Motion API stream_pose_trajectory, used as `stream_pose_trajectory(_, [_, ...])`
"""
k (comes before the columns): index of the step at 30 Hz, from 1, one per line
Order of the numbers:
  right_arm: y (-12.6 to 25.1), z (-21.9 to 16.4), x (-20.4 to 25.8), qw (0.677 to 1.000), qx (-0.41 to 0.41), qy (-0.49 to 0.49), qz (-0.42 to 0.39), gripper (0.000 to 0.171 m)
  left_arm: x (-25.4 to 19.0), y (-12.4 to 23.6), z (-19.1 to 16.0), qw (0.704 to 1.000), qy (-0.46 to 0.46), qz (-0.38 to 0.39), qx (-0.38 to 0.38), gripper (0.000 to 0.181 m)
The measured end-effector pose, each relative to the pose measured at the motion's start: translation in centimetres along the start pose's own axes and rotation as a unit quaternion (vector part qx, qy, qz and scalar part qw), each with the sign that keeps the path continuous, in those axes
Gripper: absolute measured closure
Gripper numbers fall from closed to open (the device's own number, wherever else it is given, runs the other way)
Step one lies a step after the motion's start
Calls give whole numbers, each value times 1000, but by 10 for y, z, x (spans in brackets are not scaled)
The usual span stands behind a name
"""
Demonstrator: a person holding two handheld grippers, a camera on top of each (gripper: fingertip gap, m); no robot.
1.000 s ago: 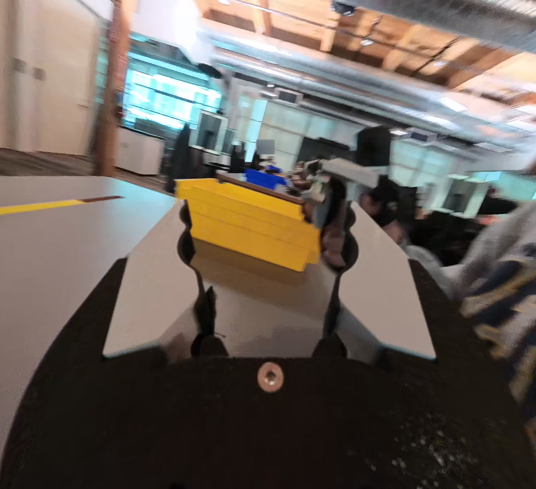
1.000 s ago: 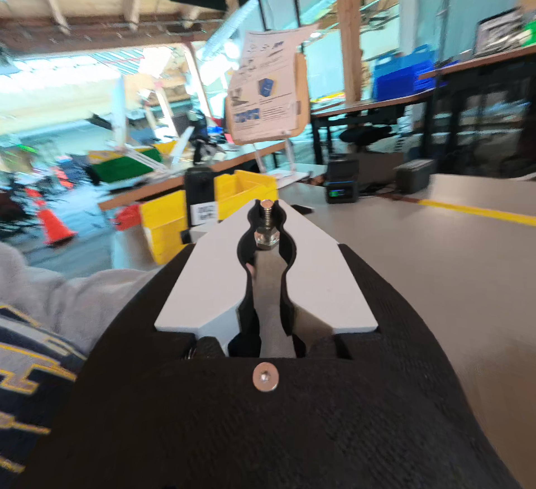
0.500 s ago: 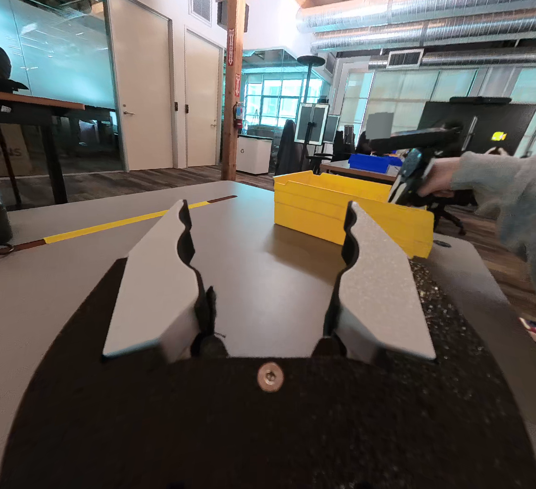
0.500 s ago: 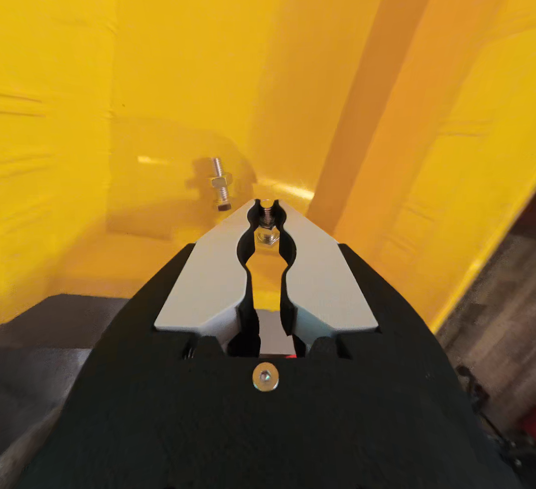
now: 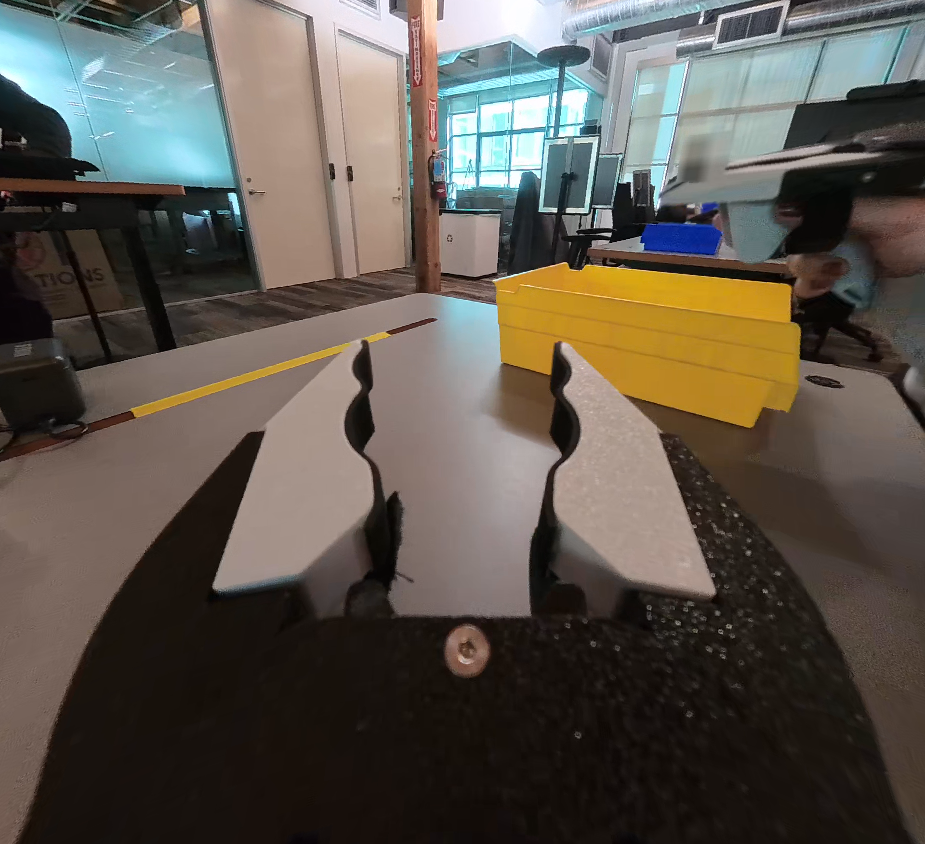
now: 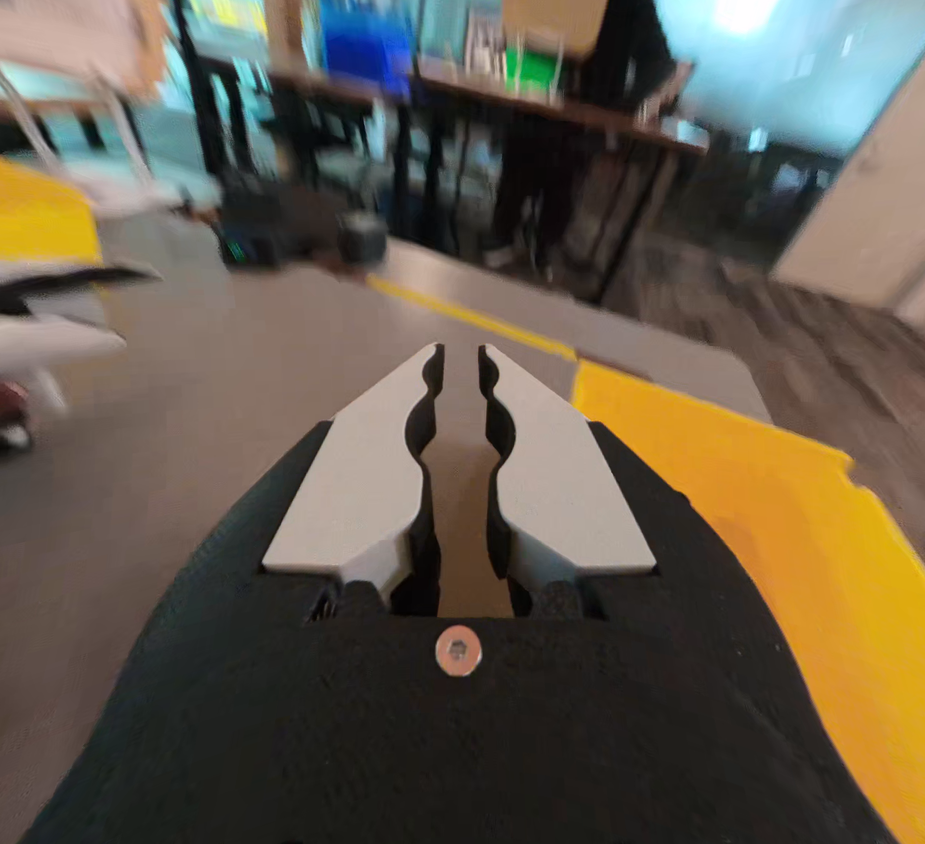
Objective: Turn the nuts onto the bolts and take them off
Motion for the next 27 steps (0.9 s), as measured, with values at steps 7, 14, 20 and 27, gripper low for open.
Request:
stream_pose_trajectory(7, [-45, -30, 43, 972, -220, -54, -62, 170, 16, 7, 2, 999, -4, 37, -7, 181])
stream_pose_trajectory(14, [-56, -50, 65, 982, -190, 3, -17, 171, 23, 8, 1, 999, 30, 37, -11, 181])
stream_pose_trajectory(20, [-61, -49, 73, 984, -176, 41, -10, 171, 31, 23, 33, 996, -3, 74, -56, 181])
stream_pose_trajectory(27, [-69, -51, 76, 986, -158, 42, 12, 171, 102, 85, 143, 981, -49, 184, -35, 168])
Point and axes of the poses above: each gripper's, where its closed fingertips meet, y back along the fingers, z out of its top, x = y × z across the jaws, the point moved 3 cm from there along y, back along the fingers, and after that the axes turned 9 degrees about z, right-handed, at the moved point
